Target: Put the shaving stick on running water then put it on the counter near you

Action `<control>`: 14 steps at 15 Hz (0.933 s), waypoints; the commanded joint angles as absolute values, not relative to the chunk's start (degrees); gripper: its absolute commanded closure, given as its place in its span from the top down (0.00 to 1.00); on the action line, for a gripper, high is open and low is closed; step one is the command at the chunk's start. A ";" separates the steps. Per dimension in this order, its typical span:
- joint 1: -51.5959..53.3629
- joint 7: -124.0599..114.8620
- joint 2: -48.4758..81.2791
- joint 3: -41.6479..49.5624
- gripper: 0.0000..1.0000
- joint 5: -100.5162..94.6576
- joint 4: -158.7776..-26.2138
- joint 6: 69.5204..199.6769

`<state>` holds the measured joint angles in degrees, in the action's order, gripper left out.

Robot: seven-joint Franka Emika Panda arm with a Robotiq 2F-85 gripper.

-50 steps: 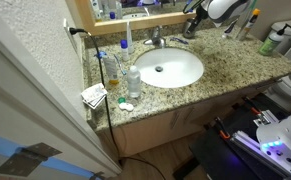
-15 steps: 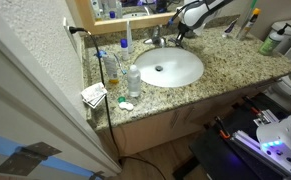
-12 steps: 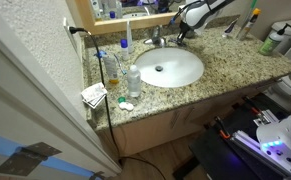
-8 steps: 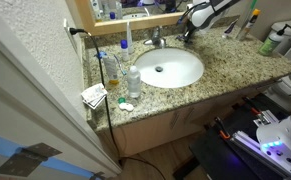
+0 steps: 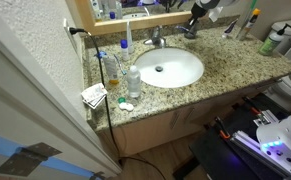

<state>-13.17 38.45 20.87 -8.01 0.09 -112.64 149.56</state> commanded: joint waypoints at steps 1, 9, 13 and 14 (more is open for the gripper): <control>-15.43 50.97 12.33 -11.27 0.04 9.13 -119.46 140.93; -8.90 52.81 9.45 -5.12 0.15 9.70 -120.54 133.76; -6.32 49.38 13.86 -4.27 0.04 5.54 -121.09 132.25; -5.63 48.55 15.03 -4.37 0.04 4.86 -121.12 132.52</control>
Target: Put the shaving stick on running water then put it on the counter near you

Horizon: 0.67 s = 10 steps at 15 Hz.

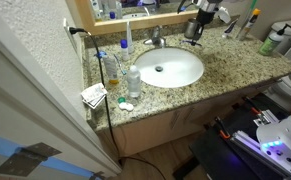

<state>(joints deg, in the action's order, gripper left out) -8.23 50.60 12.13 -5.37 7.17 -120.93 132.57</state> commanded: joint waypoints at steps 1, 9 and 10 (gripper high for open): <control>-5.05 47.96 16.18 -4.68 0.04 4.61 -120.89 132.55; -3.58 46.55 20.03 -7.18 0.04 8.13 -119.66 135.01; -3.74 46.54 20.31 -7.26 0.04 8.63 -119.46 135.65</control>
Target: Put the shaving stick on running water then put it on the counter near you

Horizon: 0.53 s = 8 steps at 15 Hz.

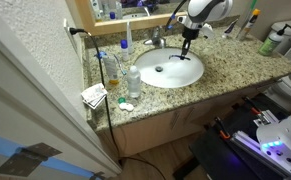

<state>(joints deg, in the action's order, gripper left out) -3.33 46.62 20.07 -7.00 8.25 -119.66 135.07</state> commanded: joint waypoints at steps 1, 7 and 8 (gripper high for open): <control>-4.12 46.42 20.61 -7.63 0.04 10.34 -119.05 136.76; -3.83 45.43 20.15 -7.52 0.15 11.70 -118.02 137.45; -3.82 45.19 20.15 -7.52 0.15 11.71 -117.75 137.46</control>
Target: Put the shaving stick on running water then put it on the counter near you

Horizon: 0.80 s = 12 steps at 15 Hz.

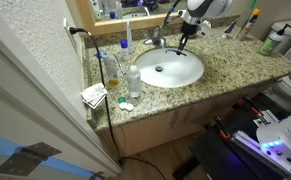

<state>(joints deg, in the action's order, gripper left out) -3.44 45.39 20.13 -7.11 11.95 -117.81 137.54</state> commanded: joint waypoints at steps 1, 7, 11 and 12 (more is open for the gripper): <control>-3.83 45.11 20.16 -7.53 0.04 11.72 -117.63 137.47; -3.44 43.21 22.09 -8.33 0.04 12.62 -116.90 142.89; -3.78 43.49 20.88 -8.40 0.15 11.57 -117.62 141.13; -3.72 43.41 21.03 -8.32 0.04 11.37 -117.60 141.18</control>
<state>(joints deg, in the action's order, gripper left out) -3.33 43.76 20.86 -7.90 11.91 -117.69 141.20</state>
